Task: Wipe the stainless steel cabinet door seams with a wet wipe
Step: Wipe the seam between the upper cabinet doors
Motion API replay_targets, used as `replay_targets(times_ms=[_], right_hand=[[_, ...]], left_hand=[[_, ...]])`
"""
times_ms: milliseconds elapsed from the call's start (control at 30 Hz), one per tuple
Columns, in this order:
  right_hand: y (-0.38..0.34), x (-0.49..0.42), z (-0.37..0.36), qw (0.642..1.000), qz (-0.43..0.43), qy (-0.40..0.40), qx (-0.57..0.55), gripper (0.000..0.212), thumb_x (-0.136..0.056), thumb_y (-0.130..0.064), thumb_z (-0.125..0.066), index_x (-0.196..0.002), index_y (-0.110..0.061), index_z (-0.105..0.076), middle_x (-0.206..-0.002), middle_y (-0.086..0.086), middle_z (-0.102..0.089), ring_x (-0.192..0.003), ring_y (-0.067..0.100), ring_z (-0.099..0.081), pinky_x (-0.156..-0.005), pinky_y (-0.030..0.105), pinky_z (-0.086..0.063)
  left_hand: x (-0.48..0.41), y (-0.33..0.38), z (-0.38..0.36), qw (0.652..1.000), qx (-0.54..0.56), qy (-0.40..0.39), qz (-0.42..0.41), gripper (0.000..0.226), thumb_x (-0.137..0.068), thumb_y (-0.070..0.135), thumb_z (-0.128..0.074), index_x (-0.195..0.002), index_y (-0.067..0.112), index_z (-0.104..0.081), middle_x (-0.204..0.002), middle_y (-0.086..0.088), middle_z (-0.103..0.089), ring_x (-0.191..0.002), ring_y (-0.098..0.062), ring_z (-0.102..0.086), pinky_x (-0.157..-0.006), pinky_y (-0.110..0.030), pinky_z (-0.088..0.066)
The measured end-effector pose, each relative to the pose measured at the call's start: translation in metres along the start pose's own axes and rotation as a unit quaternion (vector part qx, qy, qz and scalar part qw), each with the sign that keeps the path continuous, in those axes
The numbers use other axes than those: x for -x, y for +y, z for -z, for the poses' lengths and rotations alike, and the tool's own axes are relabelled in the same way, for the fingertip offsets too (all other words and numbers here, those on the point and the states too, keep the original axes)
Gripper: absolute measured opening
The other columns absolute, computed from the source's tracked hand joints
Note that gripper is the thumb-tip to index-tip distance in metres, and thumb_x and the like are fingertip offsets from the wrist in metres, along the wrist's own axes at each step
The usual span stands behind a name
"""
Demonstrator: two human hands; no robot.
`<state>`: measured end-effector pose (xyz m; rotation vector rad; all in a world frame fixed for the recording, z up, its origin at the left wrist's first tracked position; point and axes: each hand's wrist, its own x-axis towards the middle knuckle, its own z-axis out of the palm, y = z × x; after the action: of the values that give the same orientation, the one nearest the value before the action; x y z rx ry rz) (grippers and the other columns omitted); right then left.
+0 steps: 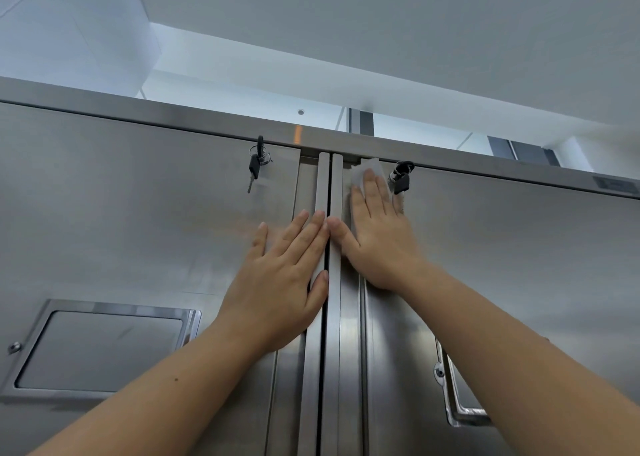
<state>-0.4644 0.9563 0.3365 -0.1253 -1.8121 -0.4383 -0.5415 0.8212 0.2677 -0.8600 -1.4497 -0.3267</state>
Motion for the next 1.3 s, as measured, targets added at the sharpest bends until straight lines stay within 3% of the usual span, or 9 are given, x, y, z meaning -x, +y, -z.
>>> replay_targets(times_ms=[100, 233, 633, 867, 1033, 1300], right_hand=[[0.001, 0.008, 0.000, 1.000, 0.012, -0.008, 0.015, 0.075, -0.093, -0.056, -0.015, -0.149, -0.009, 0.004, -0.154, 0.011, 0.020, -0.141, 0.020, 0.021, -0.109, 0.030, 0.019], [0.000, -0.012, 0.005, 0.999, -0.010, -0.029, 0.016, 0.076, -0.095, -0.055, -0.016, -0.147, -0.007, 0.008, -0.154, 0.012, 0.022, -0.141, 0.021, 0.021, -0.112, 0.033, 0.014], [0.000, 0.007, -0.003, 0.999, 0.002, -0.005, 0.044, 0.069, -0.097, -0.047, -0.019, -0.148, -0.007, 0.005, -0.154, 0.013, 0.019, -0.142, 0.022, 0.019, -0.115, 0.034, 0.010], [-0.007, -0.030, 0.006, 0.997, -0.052, -0.008, 0.047, 0.068, -0.099, -0.048, -0.019, -0.148, -0.005, 0.001, -0.155, 0.013, 0.016, -0.142, 0.022, 0.018, -0.115, 0.035, 0.008], [-0.010, 0.009, -0.006, 0.999, -0.031, 0.016, 0.027, 0.067, -0.098, -0.047, -0.020, -0.149, -0.009, 0.000, -0.155, 0.010, 0.016, -0.143, 0.020, 0.017, -0.116, 0.033, 0.008], [-0.014, 0.028, -0.008, 0.999, -0.029, -0.008, 0.041, 0.067, -0.098, -0.047, -0.020, -0.148, -0.009, 0.004, -0.154, 0.011, 0.020, -0.141, 0.019, 0.020, -0.114, 0.030, 0.012]], left_hand=[[-0.001, 0.002, 0.003, 1.000, 0.011, -0.001, -0.007, 0.062, -0.086, 0.044, -0.003, -0.143, 0.019, -0.004, -0.152, 0.006, 0.005, -0.141, -0.014, 0.006, -0.115, -0.046, -0.005], [0.000, 0.000, 0.001, 1.000, 0.002, -0.004, -0.002, 0.063, -0.082, 0.047, 0.008, -0.140, 0.024, 0.016, -0.146, 0.012, 0.025, -0.136, -0.008, 0.025, -0.114, -0.041, 0.008], [0.001, -0.001, 0.003, 1.000, 0.000, -0.021, 0.013, 0.066, -0.075, 0.050, 0.017, -0.134, 0.025, 0.030, -0.144, 0.009, 0.034, -0.131, -0.006, 0.035, -0.110, -0.039, 0.017], [0.003, -0.009, 0.005, 0.999, 0.010, -0.029, -0.023, 0.067, -0.073, 0.054, 0.017, -0.132, 0.026, 0.033, -0.141, 0.011, 0.038, -0.127, -0.003, 0.039, -0.109, -0.033, 0.021], [0.004, -0.008, 0.002, 1.000, 0.012, -0.012, -0.019, 0.069, -0.075, 0.052, 0.017, -0.137, 0.024, 0.026, -0.147, 0.008, 0.030, -0.132, -0.006, 0.033, -0.111, -0.036, 0.016], [0.006, -0.005, 0.003, 1.000, 0.011, -0.006, -0.008, 0.069, -0.074, 0.048, 0.019, -0.137, 0.021, 0.025, -0.147, 0.005, 0.028, -0.133, -0.009, 0.031, -0.110, -0.040, 0.016]])
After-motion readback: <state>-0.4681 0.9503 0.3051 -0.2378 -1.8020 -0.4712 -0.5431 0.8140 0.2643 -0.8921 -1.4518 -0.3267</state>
